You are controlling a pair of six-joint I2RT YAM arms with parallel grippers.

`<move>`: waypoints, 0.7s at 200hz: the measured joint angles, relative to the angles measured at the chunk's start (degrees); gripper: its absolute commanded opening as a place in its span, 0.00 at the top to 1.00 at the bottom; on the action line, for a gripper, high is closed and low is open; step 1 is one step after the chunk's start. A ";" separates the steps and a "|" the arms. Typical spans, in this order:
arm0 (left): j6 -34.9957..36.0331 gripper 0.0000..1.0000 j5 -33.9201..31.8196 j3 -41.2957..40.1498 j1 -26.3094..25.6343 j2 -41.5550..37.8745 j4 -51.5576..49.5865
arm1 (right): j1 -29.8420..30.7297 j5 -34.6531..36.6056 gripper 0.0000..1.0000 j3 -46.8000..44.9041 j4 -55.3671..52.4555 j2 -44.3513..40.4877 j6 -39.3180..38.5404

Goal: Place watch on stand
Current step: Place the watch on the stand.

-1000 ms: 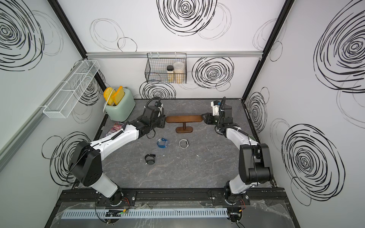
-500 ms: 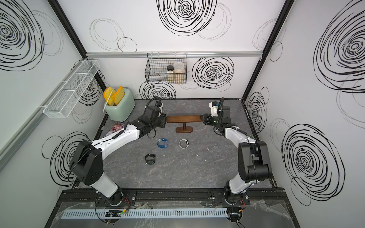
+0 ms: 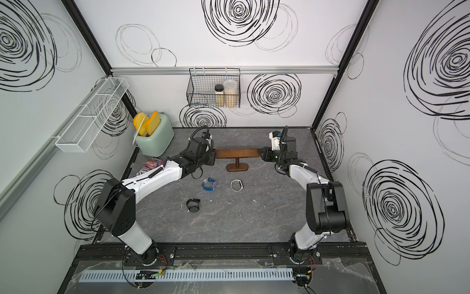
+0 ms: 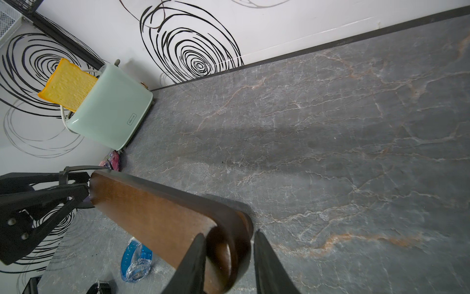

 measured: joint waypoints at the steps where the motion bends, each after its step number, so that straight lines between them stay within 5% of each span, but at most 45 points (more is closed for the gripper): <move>1: 0.00 0.70 0.00 0.00 -0.02 0.02 0.00 | 0.00 0.00 0.67 0.00 0.00 0.00 0.00; 140: -0.66 0.69 -2.21 2.58 -3.19 2.82 0.11 | 0.28 0.09 0.69 0.00 0.00 0.00 -0.17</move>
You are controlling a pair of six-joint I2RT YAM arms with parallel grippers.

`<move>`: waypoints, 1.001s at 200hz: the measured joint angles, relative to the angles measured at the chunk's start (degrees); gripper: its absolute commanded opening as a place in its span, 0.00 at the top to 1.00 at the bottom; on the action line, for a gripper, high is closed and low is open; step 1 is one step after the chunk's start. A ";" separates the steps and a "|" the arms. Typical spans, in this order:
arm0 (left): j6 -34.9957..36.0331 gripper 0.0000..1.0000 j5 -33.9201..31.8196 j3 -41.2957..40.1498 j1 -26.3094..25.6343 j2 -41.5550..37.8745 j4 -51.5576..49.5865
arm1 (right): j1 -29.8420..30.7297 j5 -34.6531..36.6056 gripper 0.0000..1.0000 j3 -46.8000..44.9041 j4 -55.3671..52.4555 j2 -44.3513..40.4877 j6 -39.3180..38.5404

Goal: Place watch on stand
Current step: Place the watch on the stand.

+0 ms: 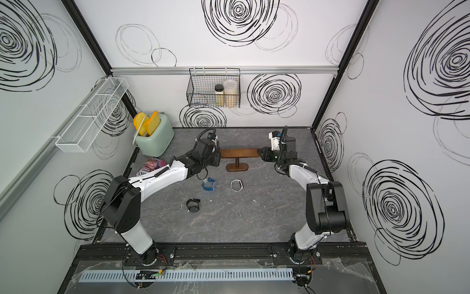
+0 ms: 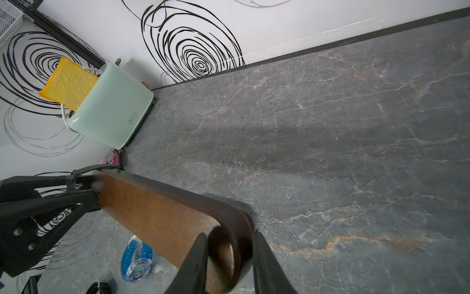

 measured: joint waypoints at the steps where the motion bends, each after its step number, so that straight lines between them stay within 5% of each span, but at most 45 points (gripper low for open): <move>1: 0.00 0.69 -0.02 0.02 0.00 0.00 0.00 | 0.00 0.00 0.69 0.00 0.00 0.00 0.00; 200: -0.33 0.66 -11.30 5.35 -5.11 3.50 -3.56 | 1.31 1.01 0.72 0.04 0.42 0.00 -0.48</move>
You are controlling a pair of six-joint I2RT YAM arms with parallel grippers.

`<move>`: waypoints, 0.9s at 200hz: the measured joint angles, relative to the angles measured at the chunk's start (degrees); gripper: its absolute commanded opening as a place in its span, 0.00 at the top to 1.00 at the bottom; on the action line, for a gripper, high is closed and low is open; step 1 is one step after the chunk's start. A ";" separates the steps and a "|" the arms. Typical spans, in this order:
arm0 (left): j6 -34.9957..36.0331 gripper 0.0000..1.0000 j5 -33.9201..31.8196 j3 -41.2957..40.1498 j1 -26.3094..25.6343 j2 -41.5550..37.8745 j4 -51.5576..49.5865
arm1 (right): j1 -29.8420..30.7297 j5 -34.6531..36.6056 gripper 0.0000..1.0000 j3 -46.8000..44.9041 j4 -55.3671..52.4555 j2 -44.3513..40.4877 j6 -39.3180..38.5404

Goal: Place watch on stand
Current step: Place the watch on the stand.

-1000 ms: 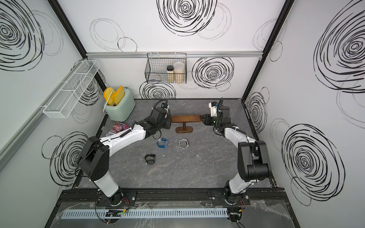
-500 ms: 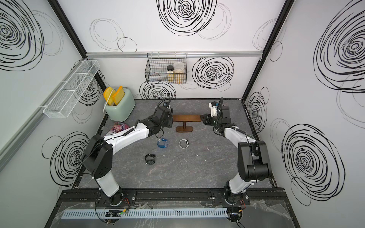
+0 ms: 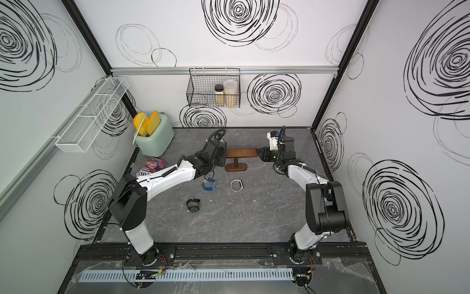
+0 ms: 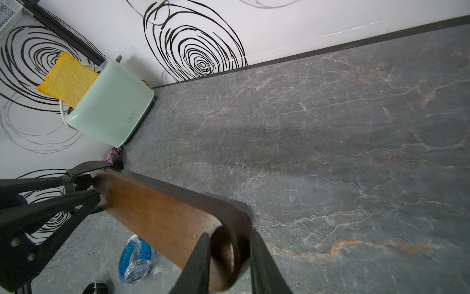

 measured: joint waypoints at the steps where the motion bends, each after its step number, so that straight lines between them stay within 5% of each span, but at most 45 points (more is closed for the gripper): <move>1: 0.00 0.66 -0.02 0.02 0.00 0.02 0.00 | 0.00 0.00 0.72 0.00 0.00 0.00 0.00; 180: -2.03 0.63 0.28 3.19 -1.36 2.78 0.04 | 0.24 0.11 0.72 0.00 -0.02 -0.02 -0.59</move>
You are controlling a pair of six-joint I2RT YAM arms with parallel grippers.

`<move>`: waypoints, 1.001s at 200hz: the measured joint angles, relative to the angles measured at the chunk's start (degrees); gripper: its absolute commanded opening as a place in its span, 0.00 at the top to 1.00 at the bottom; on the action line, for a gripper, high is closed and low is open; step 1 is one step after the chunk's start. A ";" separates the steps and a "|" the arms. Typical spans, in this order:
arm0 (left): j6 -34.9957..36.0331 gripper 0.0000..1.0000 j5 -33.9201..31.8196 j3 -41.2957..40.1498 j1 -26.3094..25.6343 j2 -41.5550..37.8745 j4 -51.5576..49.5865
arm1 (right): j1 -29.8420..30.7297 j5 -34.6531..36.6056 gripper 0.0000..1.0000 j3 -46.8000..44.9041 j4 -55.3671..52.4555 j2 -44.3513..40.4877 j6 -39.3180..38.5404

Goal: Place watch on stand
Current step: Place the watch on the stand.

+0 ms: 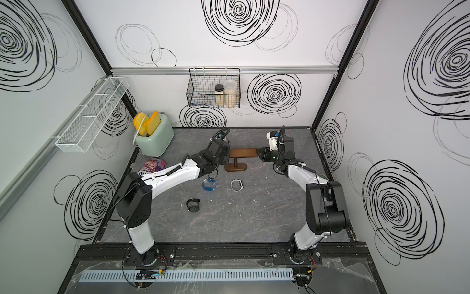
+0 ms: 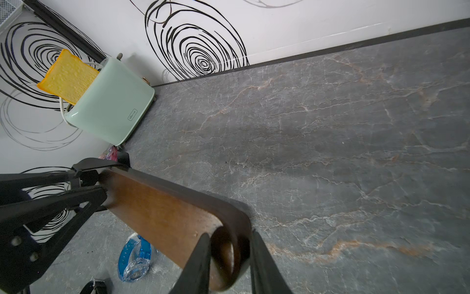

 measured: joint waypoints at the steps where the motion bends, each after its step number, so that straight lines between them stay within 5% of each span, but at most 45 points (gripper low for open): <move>1: 0.00 0.63 -0.02 0.00 0.00 0.00 -0.02 | 0.00 0.02 0.72 0.00 0.00 0.00 0.00; 123: -1.75 0.65 0.15 0.79 -0.61 0.59 -0.04 | 0.13 0.46 0.72 0.04 0.00 0.00 -0.31; 200: -1.92 0.67 5.77 -4.59 1.03 -2.84 4.50 | 0.26 0.61 0.72 0.11 0.00 0.00 -0.55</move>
